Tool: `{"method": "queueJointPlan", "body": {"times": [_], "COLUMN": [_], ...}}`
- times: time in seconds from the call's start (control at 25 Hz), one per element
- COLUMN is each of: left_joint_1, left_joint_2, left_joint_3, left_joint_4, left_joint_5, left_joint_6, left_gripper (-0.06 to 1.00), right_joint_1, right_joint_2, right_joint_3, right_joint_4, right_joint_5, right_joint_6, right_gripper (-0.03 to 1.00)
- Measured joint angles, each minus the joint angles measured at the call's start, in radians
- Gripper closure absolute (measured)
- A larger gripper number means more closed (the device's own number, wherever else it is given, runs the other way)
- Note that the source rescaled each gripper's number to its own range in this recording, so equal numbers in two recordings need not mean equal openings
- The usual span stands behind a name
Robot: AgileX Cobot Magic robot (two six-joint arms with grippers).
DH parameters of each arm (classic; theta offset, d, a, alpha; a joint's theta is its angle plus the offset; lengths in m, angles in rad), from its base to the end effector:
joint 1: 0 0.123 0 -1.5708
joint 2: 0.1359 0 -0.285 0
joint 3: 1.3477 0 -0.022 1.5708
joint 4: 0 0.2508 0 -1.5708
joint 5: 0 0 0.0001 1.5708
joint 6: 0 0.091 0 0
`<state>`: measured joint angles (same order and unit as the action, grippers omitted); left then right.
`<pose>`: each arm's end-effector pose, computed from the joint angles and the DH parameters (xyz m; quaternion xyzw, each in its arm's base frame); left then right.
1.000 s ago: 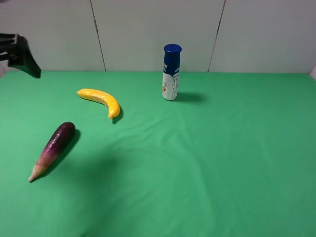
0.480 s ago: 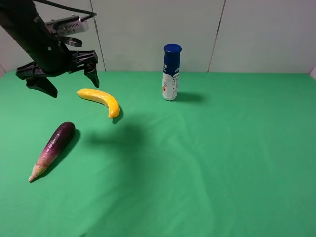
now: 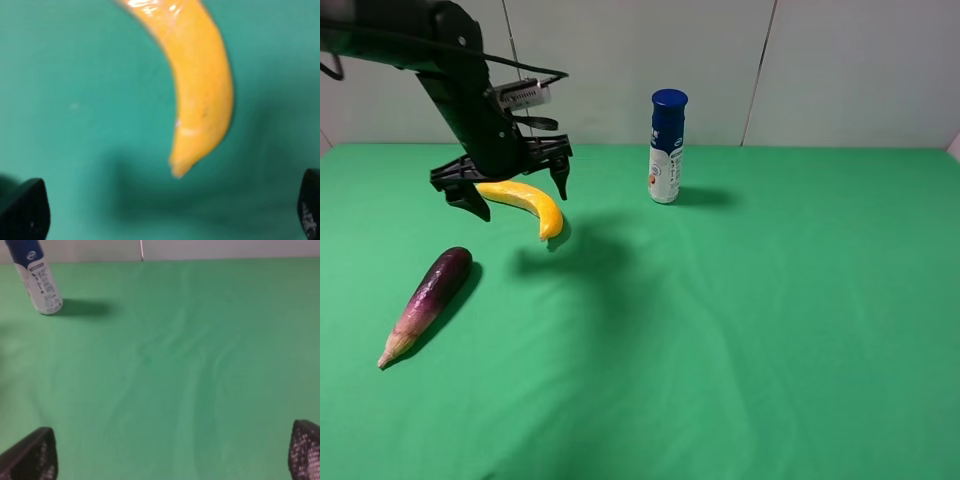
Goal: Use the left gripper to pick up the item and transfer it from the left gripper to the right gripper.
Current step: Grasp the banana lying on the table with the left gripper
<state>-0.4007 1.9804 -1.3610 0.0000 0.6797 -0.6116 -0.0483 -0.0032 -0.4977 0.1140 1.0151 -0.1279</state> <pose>0.3748 -0.1588 0.1731 -0.1036 0.9785 -0.0865 0.1561 -0.0031 0.0090 0.2808 -0.0343 0.8388 0.0092 0.5433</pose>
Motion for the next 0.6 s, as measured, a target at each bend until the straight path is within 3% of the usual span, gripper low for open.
{"method": "queueJointPlan", "body": {"times": [0.6], "left_joint_1": [-0.035], "left_joint_2": [0.193], "left_joint_3": [-0.139], "left_joint_4": [0.005], "left_joint_5": [-0.016], "left_joint_6": [-0.117], "left_gripper": [-0.06], "right_joint_1": [0.000], "right_joint_2": [0.000], "right_joint_3": [0.000], "right_joint_4": [0.001], "right_joint_5": [0.000], "right_joint_6": [0.000], "right_gripper": [-0.03]}}
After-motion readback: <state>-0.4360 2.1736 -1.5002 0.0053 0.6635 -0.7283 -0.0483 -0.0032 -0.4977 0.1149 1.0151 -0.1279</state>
